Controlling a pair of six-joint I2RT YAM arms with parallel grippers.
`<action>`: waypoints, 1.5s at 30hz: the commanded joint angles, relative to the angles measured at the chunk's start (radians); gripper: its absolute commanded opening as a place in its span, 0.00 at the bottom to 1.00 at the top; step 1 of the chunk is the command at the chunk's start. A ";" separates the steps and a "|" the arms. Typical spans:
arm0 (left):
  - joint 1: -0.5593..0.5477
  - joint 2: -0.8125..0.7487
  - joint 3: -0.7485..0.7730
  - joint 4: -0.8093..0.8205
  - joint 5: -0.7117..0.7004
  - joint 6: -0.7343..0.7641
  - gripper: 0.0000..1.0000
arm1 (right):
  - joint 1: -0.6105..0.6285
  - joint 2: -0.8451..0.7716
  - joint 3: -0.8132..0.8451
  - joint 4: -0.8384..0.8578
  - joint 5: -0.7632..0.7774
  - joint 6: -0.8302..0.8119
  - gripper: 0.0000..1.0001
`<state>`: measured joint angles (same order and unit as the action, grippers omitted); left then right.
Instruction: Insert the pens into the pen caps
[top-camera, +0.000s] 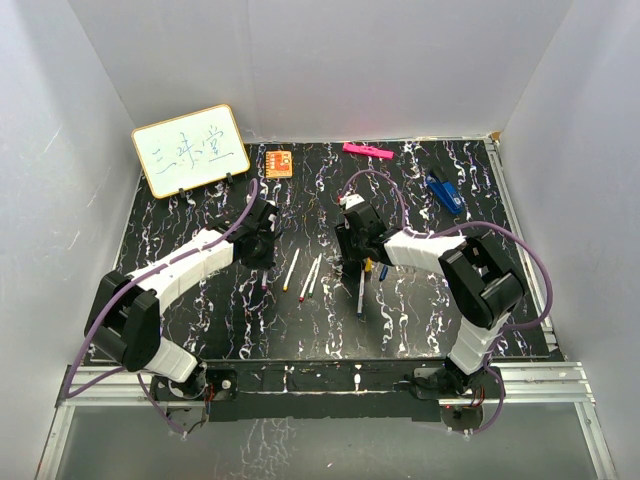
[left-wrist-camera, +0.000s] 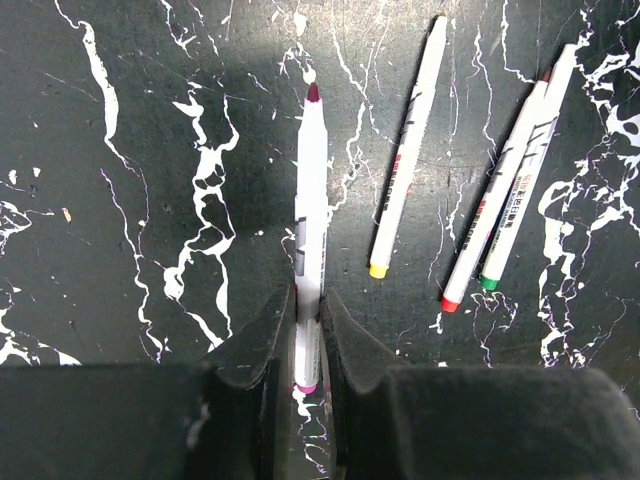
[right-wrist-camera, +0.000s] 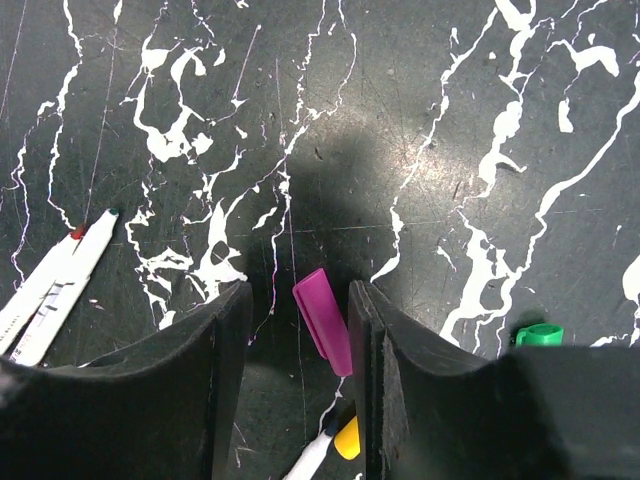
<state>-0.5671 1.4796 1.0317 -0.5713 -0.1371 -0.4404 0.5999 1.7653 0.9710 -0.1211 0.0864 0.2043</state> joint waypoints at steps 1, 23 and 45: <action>0.009 -0.040 -0.001 -0.005 0.004 0.011 0.00 | -0.003 0.065 -0.010 -0.183 -0.029 0.039 0.40; 0.023 -0.047 0.002 -0.013 -0.007 0.012 0.00 | 0.038 0.078 0.009 -0.336 0.061 0.099 0.34; 0.026 -0.024 0.011 -0.017 -0.001 0.012 0.00 | 0.038 0.121 0.028 -0.345 0.081 0.125 0.00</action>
<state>-0.5461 1.4750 1.0317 -0.5697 -0.1421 -0.4377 0.6331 1.7992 1.0428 -0.2653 0.1917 0.3164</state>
